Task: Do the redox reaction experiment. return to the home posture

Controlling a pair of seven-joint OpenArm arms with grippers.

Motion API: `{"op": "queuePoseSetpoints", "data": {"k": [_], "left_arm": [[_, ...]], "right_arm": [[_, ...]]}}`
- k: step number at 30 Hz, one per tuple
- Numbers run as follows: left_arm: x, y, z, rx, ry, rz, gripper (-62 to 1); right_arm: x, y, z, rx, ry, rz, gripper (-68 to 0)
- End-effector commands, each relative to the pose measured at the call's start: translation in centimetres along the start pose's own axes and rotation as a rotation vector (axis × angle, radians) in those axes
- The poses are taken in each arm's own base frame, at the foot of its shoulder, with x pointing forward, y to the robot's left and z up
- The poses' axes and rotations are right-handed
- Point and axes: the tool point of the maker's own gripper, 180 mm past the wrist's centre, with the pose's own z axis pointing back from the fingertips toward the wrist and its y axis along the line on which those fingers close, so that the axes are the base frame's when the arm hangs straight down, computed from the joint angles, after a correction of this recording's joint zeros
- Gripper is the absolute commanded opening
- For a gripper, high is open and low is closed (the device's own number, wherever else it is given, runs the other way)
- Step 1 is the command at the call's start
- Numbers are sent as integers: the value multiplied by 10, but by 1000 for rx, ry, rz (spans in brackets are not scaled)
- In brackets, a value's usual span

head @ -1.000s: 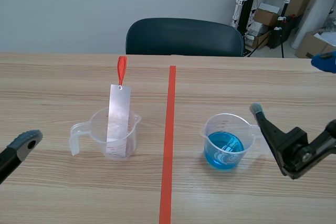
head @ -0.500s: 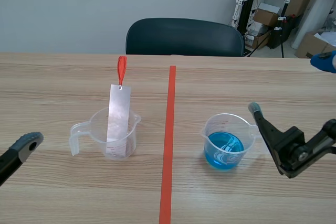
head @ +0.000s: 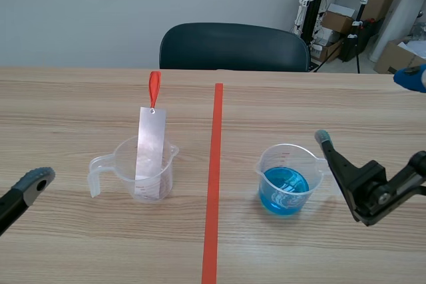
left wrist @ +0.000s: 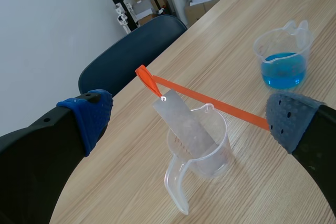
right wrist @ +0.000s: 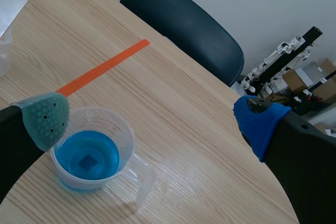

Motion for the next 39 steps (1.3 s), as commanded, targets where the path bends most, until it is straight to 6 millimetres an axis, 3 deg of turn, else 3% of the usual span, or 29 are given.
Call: {"op": "queuePoseSetpoints", "data": {"k": [1,39], "left_arm": [[6,1,-2,10,-26,5,6],[6,1,-2,10,-26,5,6]], "right_arm": [[10,-5,-1,-12,-34,10,4],[4,-6,-2,-14,2,11,4]]}}
